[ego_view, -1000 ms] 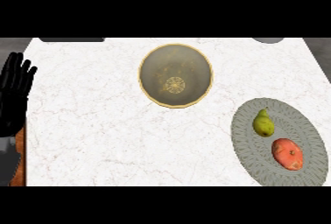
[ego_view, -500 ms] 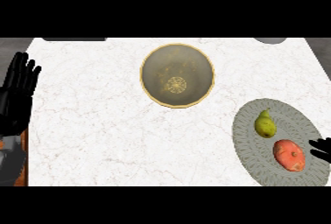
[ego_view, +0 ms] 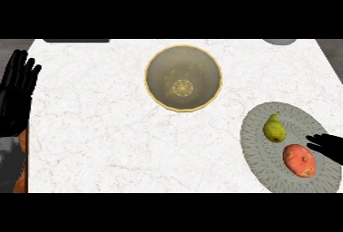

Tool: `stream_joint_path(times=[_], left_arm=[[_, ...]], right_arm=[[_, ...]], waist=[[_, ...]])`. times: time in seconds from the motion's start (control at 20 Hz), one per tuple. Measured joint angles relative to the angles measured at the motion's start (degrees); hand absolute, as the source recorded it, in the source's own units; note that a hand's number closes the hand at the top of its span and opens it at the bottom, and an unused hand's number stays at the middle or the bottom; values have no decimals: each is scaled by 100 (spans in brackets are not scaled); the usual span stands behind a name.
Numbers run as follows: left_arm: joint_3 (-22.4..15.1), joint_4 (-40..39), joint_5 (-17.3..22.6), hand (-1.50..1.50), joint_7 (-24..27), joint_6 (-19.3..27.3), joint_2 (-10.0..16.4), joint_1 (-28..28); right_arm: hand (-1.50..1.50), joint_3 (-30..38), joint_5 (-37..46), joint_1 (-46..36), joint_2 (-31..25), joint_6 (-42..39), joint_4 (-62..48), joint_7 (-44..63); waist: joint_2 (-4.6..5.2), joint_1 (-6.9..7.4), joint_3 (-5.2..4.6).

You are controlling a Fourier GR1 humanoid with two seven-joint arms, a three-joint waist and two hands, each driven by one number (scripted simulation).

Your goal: Pick the squash from the placemat and place it in the bowl

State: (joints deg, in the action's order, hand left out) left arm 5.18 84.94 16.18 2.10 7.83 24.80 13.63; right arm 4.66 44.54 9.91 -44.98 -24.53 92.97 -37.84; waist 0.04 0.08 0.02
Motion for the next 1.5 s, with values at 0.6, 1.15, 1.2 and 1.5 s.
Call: stream_joint_path(times=[0.6,1.15,1.2,1.5], left_arm=[[244,13,-263,0,7,-228,-241,-25],[503,-176,-462,0,57,-435,-395,93],[483,-145,-481,0,63,-441,-450,56],[505,3,-571,0,-191,-430,-500,145]], right_arm=[[-150,-273,595,-340,525,253,-438,-227],[-150,-353,1247,-815,928,370,-1222,-349],[-150,-366,1306,-846,977,383,-1279,-341],[-150,-373,1650,-1117,1150,517,-1829,-316]], waist=[[-6,-13,-3],[-5,-12,-3],[-8,-11,-5],[-16,-8,-14]])
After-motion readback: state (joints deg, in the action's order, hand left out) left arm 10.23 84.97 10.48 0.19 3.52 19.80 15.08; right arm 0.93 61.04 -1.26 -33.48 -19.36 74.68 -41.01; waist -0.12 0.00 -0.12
